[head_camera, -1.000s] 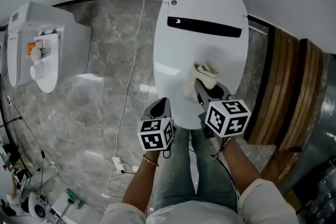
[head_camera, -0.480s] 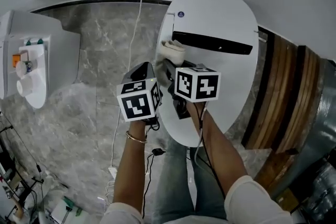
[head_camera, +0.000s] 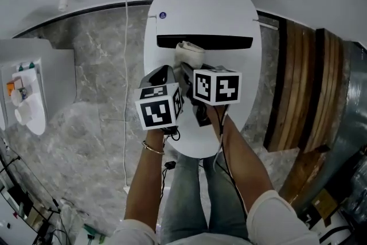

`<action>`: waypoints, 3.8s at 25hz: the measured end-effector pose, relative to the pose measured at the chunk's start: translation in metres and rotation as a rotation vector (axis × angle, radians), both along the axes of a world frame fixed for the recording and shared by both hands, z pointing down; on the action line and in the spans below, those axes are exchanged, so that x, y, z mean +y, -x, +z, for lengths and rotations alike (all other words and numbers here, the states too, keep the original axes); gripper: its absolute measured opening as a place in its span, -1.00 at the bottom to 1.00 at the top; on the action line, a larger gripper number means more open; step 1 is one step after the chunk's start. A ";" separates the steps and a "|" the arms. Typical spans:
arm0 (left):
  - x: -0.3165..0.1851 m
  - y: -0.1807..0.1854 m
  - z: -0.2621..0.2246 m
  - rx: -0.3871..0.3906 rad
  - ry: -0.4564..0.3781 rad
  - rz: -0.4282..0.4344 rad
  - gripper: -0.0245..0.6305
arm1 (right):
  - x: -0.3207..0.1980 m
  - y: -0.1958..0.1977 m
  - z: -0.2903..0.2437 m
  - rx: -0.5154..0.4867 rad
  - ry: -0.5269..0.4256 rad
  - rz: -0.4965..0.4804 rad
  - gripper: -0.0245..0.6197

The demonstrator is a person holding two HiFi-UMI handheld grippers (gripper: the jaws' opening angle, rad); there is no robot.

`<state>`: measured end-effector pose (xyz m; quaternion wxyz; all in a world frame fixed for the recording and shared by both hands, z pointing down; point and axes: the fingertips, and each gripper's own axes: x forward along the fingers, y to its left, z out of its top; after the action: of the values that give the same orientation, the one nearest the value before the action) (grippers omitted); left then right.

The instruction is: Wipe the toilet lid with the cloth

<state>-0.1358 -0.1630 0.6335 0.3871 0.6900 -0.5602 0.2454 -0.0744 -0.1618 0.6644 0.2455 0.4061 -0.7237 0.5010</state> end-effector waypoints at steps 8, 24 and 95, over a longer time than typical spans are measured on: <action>-0.003 -0.140 0.008 0.088 0.010 0.128 -0.89 | -0.003 -0.173 0.002 0.155 -0.015 0.128 -0.62; 0.032 -0.012 -0.008 0.032 0.001 -0.105 -0.89 | 0.015 -0.034 -0.034 -0.013 -0.016 -0.049 -0.62; 0.197 -0.099 0.033 0.121 0.164 -0.059 -0.89 | 0.197 -0.124 0.034 0.153 0.160 -0.115 -0.62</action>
<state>-0.0371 0.0343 0.6664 0.4823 0.6530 -0.5338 0.2367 0.0493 0.0350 0.6986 0.3599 0.3804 -0.6827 0.5096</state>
